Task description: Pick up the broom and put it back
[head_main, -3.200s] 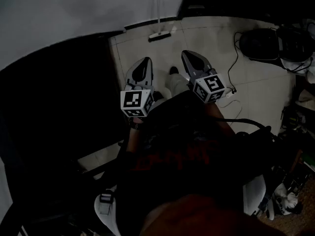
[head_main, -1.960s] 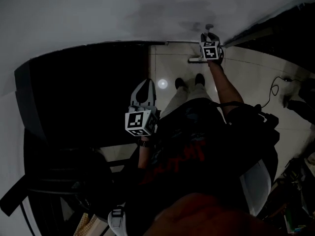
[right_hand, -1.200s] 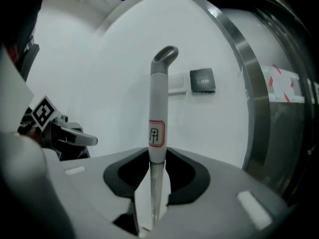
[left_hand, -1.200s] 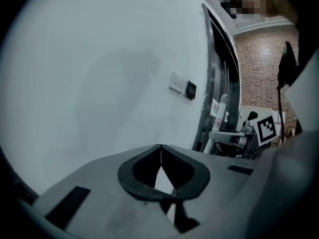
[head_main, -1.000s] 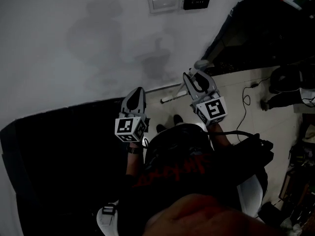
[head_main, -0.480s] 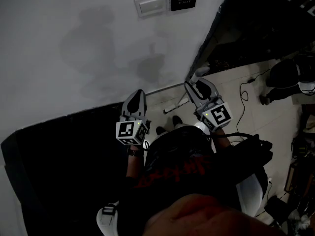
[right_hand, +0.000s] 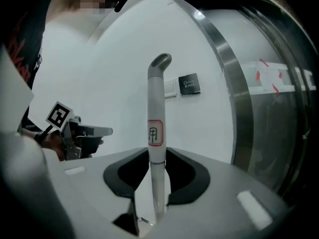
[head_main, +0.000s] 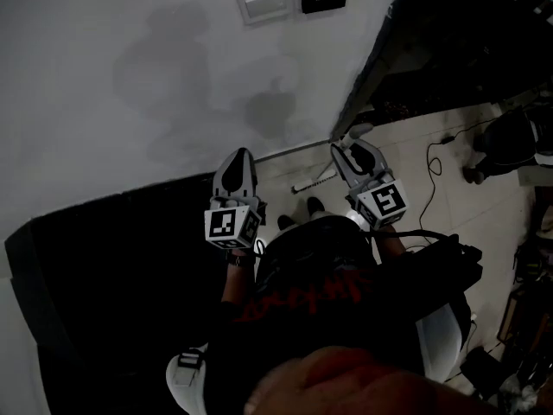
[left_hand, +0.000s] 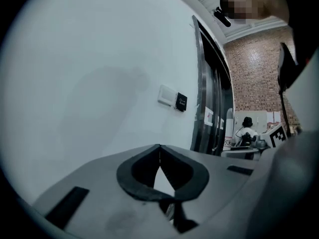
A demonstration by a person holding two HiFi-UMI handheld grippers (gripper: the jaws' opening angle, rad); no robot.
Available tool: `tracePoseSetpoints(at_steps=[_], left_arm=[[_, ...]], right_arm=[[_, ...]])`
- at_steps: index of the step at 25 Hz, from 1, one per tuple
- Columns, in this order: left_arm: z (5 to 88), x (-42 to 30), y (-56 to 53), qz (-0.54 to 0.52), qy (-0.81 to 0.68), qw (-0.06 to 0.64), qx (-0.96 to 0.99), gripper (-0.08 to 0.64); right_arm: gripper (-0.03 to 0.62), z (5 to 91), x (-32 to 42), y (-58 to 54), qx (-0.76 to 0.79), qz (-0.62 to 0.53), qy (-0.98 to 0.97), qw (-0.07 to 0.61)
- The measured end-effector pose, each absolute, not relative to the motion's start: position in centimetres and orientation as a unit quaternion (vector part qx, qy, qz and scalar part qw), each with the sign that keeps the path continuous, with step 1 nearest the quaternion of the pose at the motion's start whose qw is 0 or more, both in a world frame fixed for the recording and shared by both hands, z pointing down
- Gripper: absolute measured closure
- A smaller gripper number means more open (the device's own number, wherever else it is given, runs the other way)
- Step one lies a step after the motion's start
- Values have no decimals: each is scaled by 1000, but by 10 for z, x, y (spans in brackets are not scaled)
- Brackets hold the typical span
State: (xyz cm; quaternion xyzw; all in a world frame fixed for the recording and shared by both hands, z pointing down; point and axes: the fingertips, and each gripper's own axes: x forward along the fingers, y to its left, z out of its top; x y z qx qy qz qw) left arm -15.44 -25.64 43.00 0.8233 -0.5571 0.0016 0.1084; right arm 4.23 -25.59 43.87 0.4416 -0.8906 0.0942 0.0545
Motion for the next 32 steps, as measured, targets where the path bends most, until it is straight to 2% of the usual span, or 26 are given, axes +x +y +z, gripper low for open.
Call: tracePoseSetpoints(at_steps=[3,6,12,18,22,23,27,29,32], left_arm=[[418,-138,-261,-3,-539,92,837,560],[409,-144,-262,-1,-539,73,839,560],[416,-158,-278,27,-548,59,834,560],[443,-163,-262,62,-581,99,805,557],[450,-143,-241,72,-561,118,816,557],[448,-134,-233,59,-539,134,829,546],[464,-116,-210,32,-497,193,845,379],[479,-115,-192,23,-511,229,828,349],[504,-117,-169,40,-526,252,811,356]], right_arm=[[489,456,50,-255,450,92,-885,79],[489,512,35,-253,435,119,-885,117],[489,647,32,-252,407,169,-866,238],[488,762,26,-260,353,227,-854,307],[488,808,22,-288,331,250,-849,327],[489,816,19,-301,328,248,-852,324],[489,818,-1,-370,324,206,-877,290],[489,831,-12,-381,314,220,-880,280],[489,849,-21,-409,327,236,-873,273]])
